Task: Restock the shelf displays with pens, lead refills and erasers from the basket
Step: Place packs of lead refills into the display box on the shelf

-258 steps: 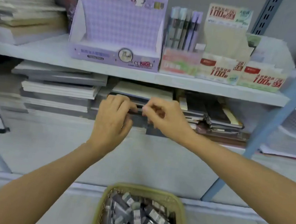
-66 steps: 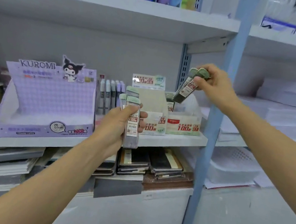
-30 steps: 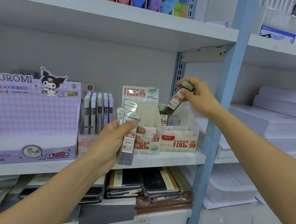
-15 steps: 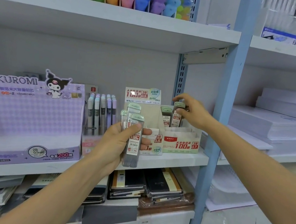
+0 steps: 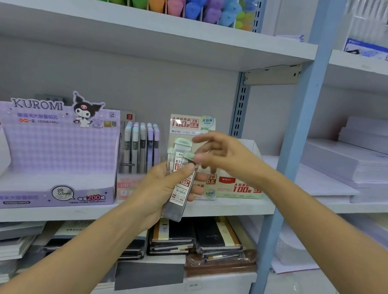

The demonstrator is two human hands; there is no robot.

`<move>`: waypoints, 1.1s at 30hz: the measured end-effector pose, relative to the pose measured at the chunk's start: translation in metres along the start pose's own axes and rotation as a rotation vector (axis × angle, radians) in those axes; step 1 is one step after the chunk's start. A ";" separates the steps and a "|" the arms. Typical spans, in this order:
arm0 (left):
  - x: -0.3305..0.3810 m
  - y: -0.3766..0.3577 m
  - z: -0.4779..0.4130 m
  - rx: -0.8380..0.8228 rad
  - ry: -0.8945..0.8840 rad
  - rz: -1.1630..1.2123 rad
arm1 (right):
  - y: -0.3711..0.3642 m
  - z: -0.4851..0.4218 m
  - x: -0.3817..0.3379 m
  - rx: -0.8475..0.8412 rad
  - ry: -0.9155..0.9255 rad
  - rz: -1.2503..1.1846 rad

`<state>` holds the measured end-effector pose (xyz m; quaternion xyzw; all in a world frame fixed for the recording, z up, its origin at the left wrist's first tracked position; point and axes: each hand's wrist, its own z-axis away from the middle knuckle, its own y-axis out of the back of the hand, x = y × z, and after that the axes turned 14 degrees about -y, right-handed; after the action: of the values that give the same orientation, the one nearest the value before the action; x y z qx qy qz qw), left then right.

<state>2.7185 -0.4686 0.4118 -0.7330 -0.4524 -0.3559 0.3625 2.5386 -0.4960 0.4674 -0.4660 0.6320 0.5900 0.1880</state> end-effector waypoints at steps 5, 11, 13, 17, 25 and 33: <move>0.006 -0.003 0.007 -0.035 0.073 0.080 | -0.008 0.005 0.001 0.017 -0.020 -0.113; 0.011 0.003 0.014 -0.083 0.064 -0.007 | -0.005 0.012 -0.002 0.011 0.004 -0.162; 0.010 0.004 0.015 -0.073 0.077 -0.027 | -0.006 0.014 -0.002 -0.004 -0.005 -0.110; 0.010 0.000 0.012 -0.038 0.071 -0.020 | 0.003 0.020 -0.001 -0.044 -0.009 -0.117; 0.013 -0.006 -0.003 0.031 -0.074 -0.134 | 0.085 0.016 -0.007 0.580 0.031 0.049; 0.007 -0.008 -0.007 0.081 -0.089 -0.130 | 0.078 -0.013 0.025 0.680 -0.001 0.368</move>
<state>2.7125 -0.4693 0.4233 -0.7019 -0.5286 -0.3274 0.3474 2.4667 -0.5278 0.4954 -0.2556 0.8645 0.3708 0.2232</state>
